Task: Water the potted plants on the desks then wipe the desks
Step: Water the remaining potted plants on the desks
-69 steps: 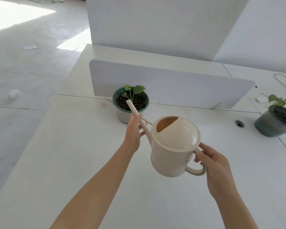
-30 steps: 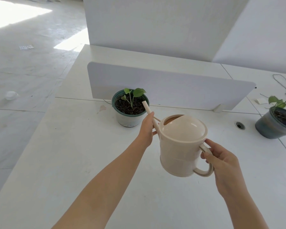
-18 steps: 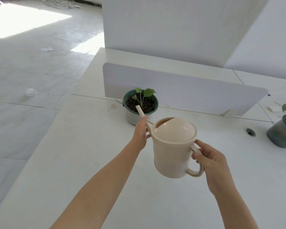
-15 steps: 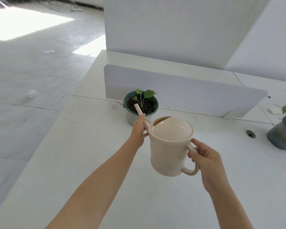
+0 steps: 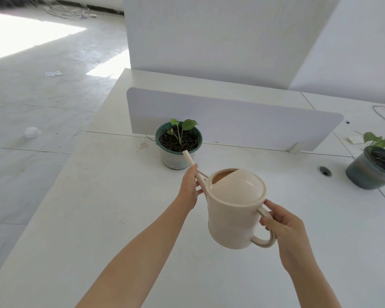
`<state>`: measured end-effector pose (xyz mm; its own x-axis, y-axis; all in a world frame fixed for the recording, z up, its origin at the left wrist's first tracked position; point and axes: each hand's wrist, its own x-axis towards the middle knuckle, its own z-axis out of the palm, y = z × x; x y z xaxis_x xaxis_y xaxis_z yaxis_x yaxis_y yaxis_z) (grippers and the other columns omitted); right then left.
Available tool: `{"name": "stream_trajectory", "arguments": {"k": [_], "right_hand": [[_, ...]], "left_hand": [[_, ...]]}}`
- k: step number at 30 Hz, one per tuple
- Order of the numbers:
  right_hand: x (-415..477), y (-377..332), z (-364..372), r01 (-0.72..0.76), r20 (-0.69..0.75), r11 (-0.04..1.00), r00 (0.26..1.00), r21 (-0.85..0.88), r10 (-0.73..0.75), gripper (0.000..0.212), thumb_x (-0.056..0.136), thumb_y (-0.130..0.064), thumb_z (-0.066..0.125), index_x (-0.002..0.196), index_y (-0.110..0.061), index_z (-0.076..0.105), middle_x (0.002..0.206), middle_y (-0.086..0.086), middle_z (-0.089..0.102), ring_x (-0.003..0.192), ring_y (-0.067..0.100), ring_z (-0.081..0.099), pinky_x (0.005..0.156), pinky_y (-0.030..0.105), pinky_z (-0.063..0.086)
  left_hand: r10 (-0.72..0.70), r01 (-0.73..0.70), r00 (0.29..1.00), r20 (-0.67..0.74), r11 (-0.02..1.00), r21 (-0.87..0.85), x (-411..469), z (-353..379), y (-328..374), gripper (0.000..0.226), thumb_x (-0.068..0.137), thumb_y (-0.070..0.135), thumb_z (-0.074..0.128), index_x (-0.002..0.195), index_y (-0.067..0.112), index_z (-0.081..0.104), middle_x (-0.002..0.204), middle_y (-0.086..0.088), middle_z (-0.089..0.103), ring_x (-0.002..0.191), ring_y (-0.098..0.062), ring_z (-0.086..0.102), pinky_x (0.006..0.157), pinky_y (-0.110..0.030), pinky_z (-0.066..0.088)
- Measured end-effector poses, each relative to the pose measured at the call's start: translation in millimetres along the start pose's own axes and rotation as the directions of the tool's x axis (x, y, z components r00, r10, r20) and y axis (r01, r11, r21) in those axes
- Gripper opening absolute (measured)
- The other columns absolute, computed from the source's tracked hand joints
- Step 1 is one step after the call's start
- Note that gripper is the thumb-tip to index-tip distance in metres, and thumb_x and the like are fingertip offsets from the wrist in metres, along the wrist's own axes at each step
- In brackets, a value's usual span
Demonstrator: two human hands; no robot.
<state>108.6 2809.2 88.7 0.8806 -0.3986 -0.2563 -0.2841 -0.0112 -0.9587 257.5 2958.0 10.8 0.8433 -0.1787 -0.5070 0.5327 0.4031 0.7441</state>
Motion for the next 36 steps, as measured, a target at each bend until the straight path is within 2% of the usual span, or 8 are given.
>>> {"name": "stream_trajectory", "arguments": {"k": [3, 8, 17, 21, 23, 25, 31, 36], "right_hand": [[-2, 12, -12, -0.027, -0.053, 1.000, 0.998, 0.012, 0.027, 0.045, 0.080, 0.015, 0.045, 0.112, -0.014, 0.060, 0.076, 0.015, 0.044, 0.071, 0.020, 0.045, 0.071, 0.026, 0.033], [-5, 30, -29, -0.083, -0.159, 0.996, 0.983, 0.030, 0.086, 0.047, 0.076, 0.016, 0.043, 0.106, -0.013, 0.063, 0.067, 0.012, 0.049, 0.074, 0.020, 0.049, 0.088, 0.037, 0.029], [-2, 54, -38, -0.119, -0.228, 0.989, 0.964, 0.084, 0.136, 0.038, 0.079, 0.012, 0.044, 0.105, -0.006, 0.064, 0.069, 0.012, 0.054, 0.069, 0.021, 0.048, 0.088, 0.036, 0.030], [0, 59, -26, -0.116, -0.157, 0.987, 0.979, 0.112, 0.133, 0.031, 0.075, 0.007, 0.052, 0.100, -0.005, 0.066, 0.068, 0.010, 0.056, 0.065, 0.021, 0.047, 0.086, 0.034, 0.032], [-1, 58, -18, -0.114, -0.107, 0.987, 0.986, 0.114, 0.127, 0.031, 0.060, -0.006, 0.059, 0.089, -0.012, 0.069, 0.070, 0.008, 0.058, 0.065, 0.021, 0.046, 0.080, 0.029, 0.036], [0, 58, -9, -0.119, -0.055, 0.988, 0.991, 0.096, 0.124, 0.034, 0.053, -0.011, 0.054, 0.082, -0.019, 0.069, 0.070, 0.007, 0.059, 0.065, 0.020, 0.046, 0.072, 0.025, 0.039], [8, 60, 22, -0.131, 0.153, 0.989, 0.981, 0.070, 0.119, 0.032, 0.071, 0.004, 0.059, 0.098, -0.011, 0.068, 0.079, 0.008, 0.059, 0.072, 0.021, 0.045, 0.048, 0.010, 0.045], [15, 62, 48, -0.104, 0.279, 0.993, 0.956, 0.046, 0.087, 0.033, 0.073, 0.004, 0.058, 0.085, -0.024, 0.070, 0.086, 0.009, 0.062, 0.079, 0.021, 0.048, 0.060, 0.013, 0.047]], "left_hand": [[-0.007, 0.006, 1.000, 0.024, 1.000, 0.016, -3, 6, -10, 0.016, 0.097, 0.033, 0.037, 0.089, 0.024, 0.047, 0.090, -0.005, 0.047, 0.086, -0.020, 0.050, 0.075, -0.034, 0.045], [-0.026, 0.025, 0.998, 0.062, 1.000, 0.019, -10, 9, -26, 0.017, 0.096, 0.032, 0.040, 0.096, 0.015, 0.043, 0.089, -0.004, 0.041, 0.091, -0.023, 0.047, 0.080, -0.037, 0.045], [0.027, -0.027, 1.000, -0.003, 0.999, -0.045, -32, -14, -51, 0.019, 0.097, 0.026, 0.037, 0.109, 0.012, 0.042, 0.100, -0.004, 0.047, 0.098, -0.022, 0.053, 0.081, -0.034, 0.046], [0.084, -0.091, 0.993, -0.083, 0.992, -0.090, -44, -35, -53, 0.018, 0.096, 0.023, 0.038, 0.105, 0.010, 0.045, 0.099, -0.004, 0.050, 0.099, -0.023, 0.053, 0.085, -0.036, 0.046], [0.116, -0.131, 0.986, -0.116, 0.982, -0.134, -52, -46, -51, 0.015, 0.095, 0.021, 0.039, 0.102, 0.011, 0.047, 0.095, -0.002, 0.052, 0.095, -0.021, 0.054, 0.085, -0.036, 0.046], [0.148, -0.174, 0.977, -0.154, 0.969, -0.176, -60, -60, -49, 0.014, 0.095, 0.020, 0.040, 0.101, 0.011, 0.048, 0.093, -0.001, 0.054, 0.092, -0.019, 0.055, 0.082, -0.034, 0.047], [0.236, -0.306, 0.930, -0.283, 0.922, -0.237, -85, -102, -43, 0.017, 0.095, 0.020, 0.039, 0.105, 0.011, 0.048, 0.094, 0.001, 0.056, 0.094, -0.017, 0.056, 0.085, -0.033, 0.046], [0.301, -0.401, 0.879, -0.370, 0.886, -0.232, -101, -123, -36, 0.014, 0.095, 0.020, 0.038, 0.102, 0.014, 0.048, 0.092, 0.003, 0.056, 0.092, -0.015, 0.056, 0.084, -0.031, 0.045]]}}
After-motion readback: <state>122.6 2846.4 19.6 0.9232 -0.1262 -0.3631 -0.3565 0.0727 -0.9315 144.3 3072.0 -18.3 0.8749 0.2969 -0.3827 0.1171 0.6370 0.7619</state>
